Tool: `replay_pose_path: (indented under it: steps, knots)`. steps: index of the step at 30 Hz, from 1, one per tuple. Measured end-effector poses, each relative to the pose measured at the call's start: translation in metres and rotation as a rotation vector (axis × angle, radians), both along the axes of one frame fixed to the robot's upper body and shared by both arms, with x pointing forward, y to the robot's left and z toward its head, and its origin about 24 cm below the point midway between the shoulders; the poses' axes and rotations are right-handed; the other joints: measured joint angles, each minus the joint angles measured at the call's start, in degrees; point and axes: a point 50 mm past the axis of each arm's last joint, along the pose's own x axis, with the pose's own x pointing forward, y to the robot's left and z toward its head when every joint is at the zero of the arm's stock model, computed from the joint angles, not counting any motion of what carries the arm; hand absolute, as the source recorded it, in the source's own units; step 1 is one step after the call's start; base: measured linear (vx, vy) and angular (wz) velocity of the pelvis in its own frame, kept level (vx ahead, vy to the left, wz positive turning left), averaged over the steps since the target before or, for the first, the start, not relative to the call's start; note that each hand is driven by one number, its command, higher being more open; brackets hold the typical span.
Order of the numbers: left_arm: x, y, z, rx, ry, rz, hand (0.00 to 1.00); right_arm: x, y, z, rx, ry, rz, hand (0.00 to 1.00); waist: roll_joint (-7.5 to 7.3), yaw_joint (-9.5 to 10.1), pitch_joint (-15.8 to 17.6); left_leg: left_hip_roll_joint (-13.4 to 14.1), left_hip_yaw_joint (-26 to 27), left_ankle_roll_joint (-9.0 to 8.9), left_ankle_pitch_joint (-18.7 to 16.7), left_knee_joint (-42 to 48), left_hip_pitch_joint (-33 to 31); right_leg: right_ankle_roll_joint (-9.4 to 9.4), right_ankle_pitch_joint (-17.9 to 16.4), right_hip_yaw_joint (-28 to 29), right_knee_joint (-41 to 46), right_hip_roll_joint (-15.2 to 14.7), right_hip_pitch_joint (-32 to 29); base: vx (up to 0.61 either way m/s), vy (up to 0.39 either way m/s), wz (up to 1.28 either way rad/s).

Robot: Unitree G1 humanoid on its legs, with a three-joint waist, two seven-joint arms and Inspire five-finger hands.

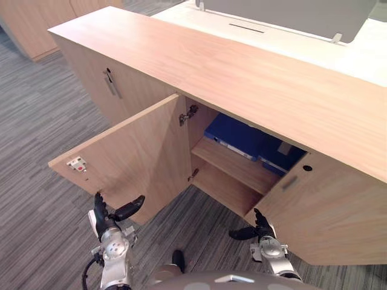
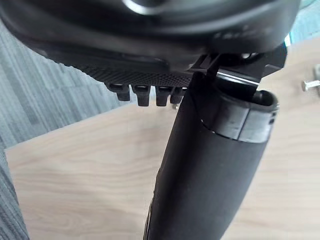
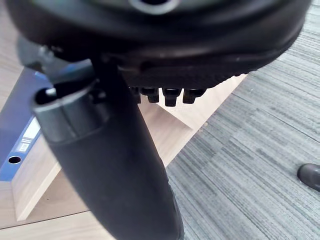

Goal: Walk over to the cabinet, pick up the folder, carry it to the office cabinet, place the folder inside the office cabinet, then close the office cabinet door

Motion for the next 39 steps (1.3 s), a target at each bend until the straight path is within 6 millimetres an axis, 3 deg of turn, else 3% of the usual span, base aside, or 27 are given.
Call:
replay_pose_path:
  steps: [6, 8, 10, 12, 14, 17, 19, 22, 26, 32, 39]
  knots:
    - [0.007, 0.000, 0.009, 0.061, -0.013, -0.070, 1.00, -0.012, 0.000, -0.008, 0.012, 0.063, 0.006, 1.00, 0.32, -0.20, 0.2, 0.3, 0.5, -0.52, -0.2, 0.0, 1.4, 0.27, 0.2, 1.5, -0.9, 0.2, 1.1, -0.06, 0.011, -0.10]
    - [0.002, 0.026, 0.015, 0.109, 0.020, -0.077, 1.00, -0.017, -0.004, -0.011, 0.008, 0.085, 0.008, 1.00, 0.59, -0.13, 0.1, 0.4, 0.7, -0.69, -0.5, 0.0, 1.6, 0.52, 0.5, 2.0, -1.9, 0.4, 1.6, -0.02, 0.003, -0.09]
    - [0.001, 0.084, 0.045, 0.269, 0.010, -0.041, 1.00, -0.026, -0.009, -0.014, 0.010, 0.112, 0.010, 1.00, -0.22, 0.37, 0.0, 0.9, 1.1, -0.95, -0.5, 0.0, 1.7, 0.40, 0.8, 2.8, -2.5, 1.0, 1.7, 0.01, -0.024, -0.13]
    - [-0.006, 0.105, 0.048, 0.345, 0.051, -0.035, 1.00, -0.031, -0.016, -0.015, -0.008, 0.134, 0.011, 1.00, -0.04, 0.91, -0.2, 0.8, 1.1, -0.82, -0.4, 0.0, 2.1, 0.40, 0.8, 3.3, -2.5, 1.3, 2.0, 0.04, -0.028, -0.10]
    - [-0.016, 0.100, 0.032, 0.157, -0.005, 0.044, 1.00, -0.032, -0.024, -0.015, -0.021, 0.144, 0.000, 1.00, 0.67, 1.05, -0.6, 0.4, 1.1, -0.85, -0.6, 0.0, 2.2, 0.42, 0.9, 4.5, -2.5, 1.0, 1.9, 0.04, 0.016, -0.09]
    - [-0.048, 0.063, -0.016, -0.084, 0.072, 0.104, 1.00, -0.029, -0.029, -0.014, -0.020, 0.146, -0.019, 1.00, 0.87, 1.14, -0.8, 0.1, 1.1, -0.71, -0.8, 0.0, 2.9, 0.41, 0.8, 4.8, -2.6, 0.6, 2.4, 0.01, 0.026, -0.04]
    - [-0.080, 0.030, -0.052, -0.253, 0.206, 0.147, 1.00, -0.025, -0.027, -0.013, -0.016, 0.135, -0.014, 1.00, 0.07, 1.18, -0.9, 0.2, 1.2, -0.67, -0.9, 0.0, 3.1, 0.40, 0.8, 5.0, -2.8, 0.7, 2.7, -0.01, 0.002, -0.02]
    - [-0.113, 0.017, -0.071, -0.330, 0.337, 0.196, 1.00, -0.026, -0.026, -0.013, -0.013, 0.139, -0.016, 1.00, -0.50, 1.47, -0.8, 0.3, 1.2, -0.88, -1.1, 0.0, 3.9, 0.31, 0.8, 5.0, -3.3, 0.8, 3.8, -0.03, -0.011, 0.00]
    - [-0.122, 0.021, -0.070, -0.322, 0.349, 0.236, 1.00, -0.025, -0.028, -0.013, -0.016, 0.136, -0.021, 1.00, 0.02, 1.60, -0.8, 0.4, 1.0, -0.95, -1.1, 0.0, 4.2, 0.15, 0.6, 5.0, -3.4, 0.8, 4.1, -0.05, -0.004, 0.02]
    - [-0.115, 0.022, -0.072, -0.306, 0.361, 0.227, 1.00, -0.031, -0.028, -0.016, -0.013, 0.165, -0.028, 1.00, 1.30, 1.22, -1.0, -0.2, 0.2, -0.75, -1.2, 0.0, 4.0, 0.64, 0.2, 4.5, -3.3, 0.5, 4.2, -0.02, 0.000, 0.06]
    - [-0.100, 0.016, -0.073, -0.288, 0.367, 0.167, 1.00, -0.020, -0.027, -0.013, -0.020, 0.136, -0.025, 1.00, 0.54, 1.06, -0.6, -0.5, -0.1, -0.74, -1.4, 0.0, 3.8, 0.84, 0.1, 4.4, -3.2, 0.3, 4.2, 0.02, -0.003, 0.03]
